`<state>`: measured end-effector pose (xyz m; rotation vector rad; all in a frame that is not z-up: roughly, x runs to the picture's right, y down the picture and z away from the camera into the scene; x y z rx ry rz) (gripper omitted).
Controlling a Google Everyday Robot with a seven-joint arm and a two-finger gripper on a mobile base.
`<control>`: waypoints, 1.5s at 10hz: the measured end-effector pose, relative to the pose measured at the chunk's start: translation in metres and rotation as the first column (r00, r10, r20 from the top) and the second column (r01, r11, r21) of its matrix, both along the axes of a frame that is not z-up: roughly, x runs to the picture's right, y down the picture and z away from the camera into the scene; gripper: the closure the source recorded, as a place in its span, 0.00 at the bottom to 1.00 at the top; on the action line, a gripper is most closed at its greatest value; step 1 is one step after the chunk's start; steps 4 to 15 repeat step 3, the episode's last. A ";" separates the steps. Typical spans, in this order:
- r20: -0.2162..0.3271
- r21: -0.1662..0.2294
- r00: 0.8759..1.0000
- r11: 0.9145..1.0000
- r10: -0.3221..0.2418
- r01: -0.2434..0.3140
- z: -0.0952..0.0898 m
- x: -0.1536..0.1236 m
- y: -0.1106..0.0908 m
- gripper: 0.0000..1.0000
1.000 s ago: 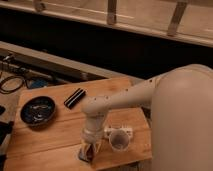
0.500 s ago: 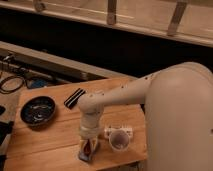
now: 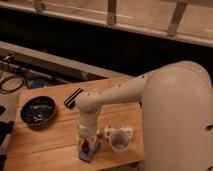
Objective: Place the pepper on the white sponge
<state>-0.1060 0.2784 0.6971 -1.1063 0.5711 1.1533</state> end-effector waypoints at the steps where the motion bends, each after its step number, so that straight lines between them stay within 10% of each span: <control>1: -0.001 0.001 1.000 1.000 -0.001 0.001 0.000 0.000 -0.001 0.53; 15: 0.000 0.002 1.000 1.000 -0.005 0.005 0.001 -0.001 -0.004 0.53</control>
